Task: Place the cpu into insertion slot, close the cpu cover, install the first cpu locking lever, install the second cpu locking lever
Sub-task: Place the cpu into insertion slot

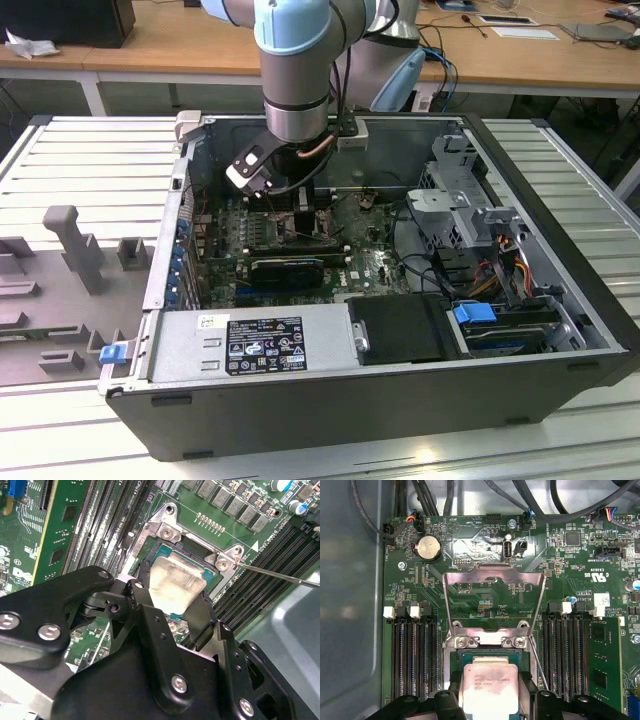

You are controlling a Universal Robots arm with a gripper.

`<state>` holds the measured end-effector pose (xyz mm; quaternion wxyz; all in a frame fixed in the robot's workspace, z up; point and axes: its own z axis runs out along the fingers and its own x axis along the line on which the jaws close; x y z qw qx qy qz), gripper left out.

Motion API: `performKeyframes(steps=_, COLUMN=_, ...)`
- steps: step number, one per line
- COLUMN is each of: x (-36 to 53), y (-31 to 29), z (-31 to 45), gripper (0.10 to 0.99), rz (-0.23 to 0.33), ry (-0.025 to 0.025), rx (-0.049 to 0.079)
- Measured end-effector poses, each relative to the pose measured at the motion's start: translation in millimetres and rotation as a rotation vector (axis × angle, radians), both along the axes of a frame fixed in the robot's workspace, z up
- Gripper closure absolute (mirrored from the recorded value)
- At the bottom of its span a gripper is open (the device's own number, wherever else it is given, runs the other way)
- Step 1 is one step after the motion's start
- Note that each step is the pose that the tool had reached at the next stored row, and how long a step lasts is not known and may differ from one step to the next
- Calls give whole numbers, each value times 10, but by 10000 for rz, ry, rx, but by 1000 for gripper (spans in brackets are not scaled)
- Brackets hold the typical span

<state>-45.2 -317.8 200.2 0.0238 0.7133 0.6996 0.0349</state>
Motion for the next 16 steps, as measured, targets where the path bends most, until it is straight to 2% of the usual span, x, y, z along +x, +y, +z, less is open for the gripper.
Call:
performKeyframes(steps=2, x=0, y=0, z=-1, gripper=545, rz=0, ry=-1, rx=2)
performKeyframes(steps=3, x=0, y=0, z=0, gripper=482, rz=0, ry=-1, rx=1)
performKeyframes(steps=4, x=0, y=0, z=0, gripper=482, rz=0, ry=-1, rx=1)
performKeyframes(steps=6, x=0, y=0, z=32, gripper=482, rz=0, ry=0, rx=0)
performKeyframes(steps=8, x=0, y=0, z=96, gripper=498, rz=0, ry=2, rx=0)
performKeyframes(steps=16, x=2, y=0, z=215, gripper=980, rz=0, ry=26, rx=-1)
